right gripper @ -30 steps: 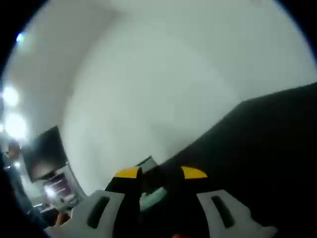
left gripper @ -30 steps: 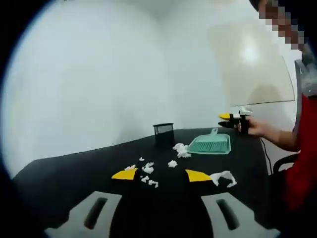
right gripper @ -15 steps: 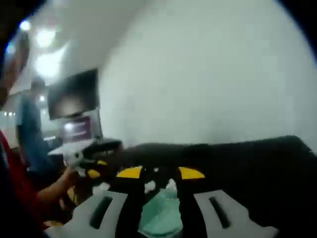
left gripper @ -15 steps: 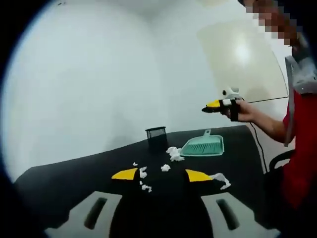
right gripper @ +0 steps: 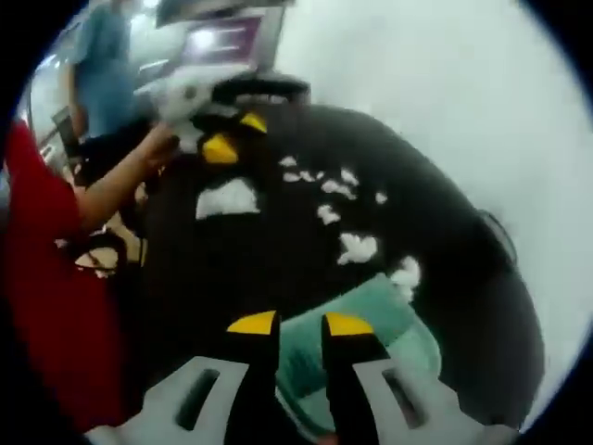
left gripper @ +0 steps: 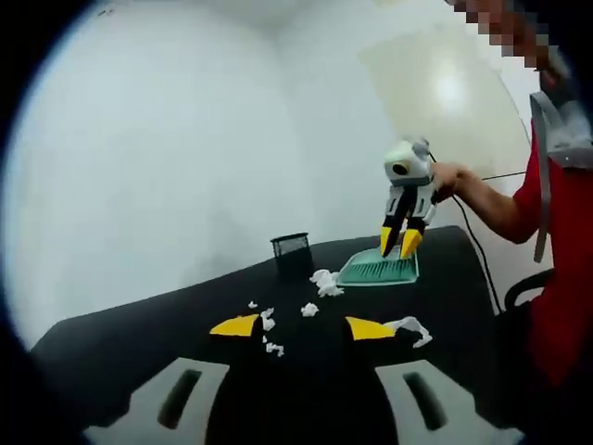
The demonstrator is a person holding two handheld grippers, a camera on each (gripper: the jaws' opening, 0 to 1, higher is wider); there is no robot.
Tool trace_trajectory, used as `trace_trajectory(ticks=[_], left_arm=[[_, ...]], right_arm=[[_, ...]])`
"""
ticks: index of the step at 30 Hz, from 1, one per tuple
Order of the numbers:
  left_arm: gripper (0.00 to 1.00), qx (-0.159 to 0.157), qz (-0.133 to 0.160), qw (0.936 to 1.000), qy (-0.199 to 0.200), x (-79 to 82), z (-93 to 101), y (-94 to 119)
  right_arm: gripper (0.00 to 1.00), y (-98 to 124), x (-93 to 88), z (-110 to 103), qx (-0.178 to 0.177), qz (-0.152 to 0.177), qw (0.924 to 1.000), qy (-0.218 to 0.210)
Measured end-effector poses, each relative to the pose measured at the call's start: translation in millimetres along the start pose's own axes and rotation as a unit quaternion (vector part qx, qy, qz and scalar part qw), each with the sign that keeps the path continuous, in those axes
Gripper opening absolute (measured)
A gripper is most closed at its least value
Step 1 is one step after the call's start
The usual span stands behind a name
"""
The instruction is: Pick up the broom and sweep the trash on the tabletop into the dustpan.
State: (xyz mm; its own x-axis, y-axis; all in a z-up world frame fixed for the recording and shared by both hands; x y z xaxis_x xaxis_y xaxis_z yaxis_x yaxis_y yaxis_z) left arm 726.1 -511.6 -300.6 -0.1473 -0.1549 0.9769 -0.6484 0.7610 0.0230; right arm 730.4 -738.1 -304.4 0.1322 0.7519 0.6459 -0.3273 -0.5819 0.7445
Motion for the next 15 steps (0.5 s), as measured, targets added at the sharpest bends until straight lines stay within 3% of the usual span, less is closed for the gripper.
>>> trace_trajectory(ticks=[5,8,15], left_arm=[[0.32,0.007,0.003,1.0000,-0.001,1.2,-1.0,1.2],[0.32,0.007,-0.001,1.0000,-0.002,0.3,-1.1,0.8],[0.32,0.008,-0.001,1.0000,0.000,0.1,-2.3,1.0]], right_arm=[[0.20,2.0,-5.8,7.8,0.005,-0.028,0.9995,0.011],[0.22,-5.4,-17.3,6.8,0.037,-0.075,0.9955,0.045],[0.24,-27.3,-22.6,10.9,0.077,-0.130,0.9871,0.052]])
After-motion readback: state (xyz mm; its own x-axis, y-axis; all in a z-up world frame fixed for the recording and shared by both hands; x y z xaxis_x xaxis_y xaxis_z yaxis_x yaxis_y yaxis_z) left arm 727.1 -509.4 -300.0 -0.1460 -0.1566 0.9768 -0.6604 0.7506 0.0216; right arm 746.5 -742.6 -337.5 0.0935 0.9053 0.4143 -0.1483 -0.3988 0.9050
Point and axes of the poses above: the point that each gripper's makers call its tool centre point, and the gripper's own axes: y roughly backward along the fingers, z roughly to its right, x roughly out of its top, the point moved 2 cm from there along y, roughly backward along the fingers, and after that the axes turned 2 degrees about -y, right-handed, at the moved point
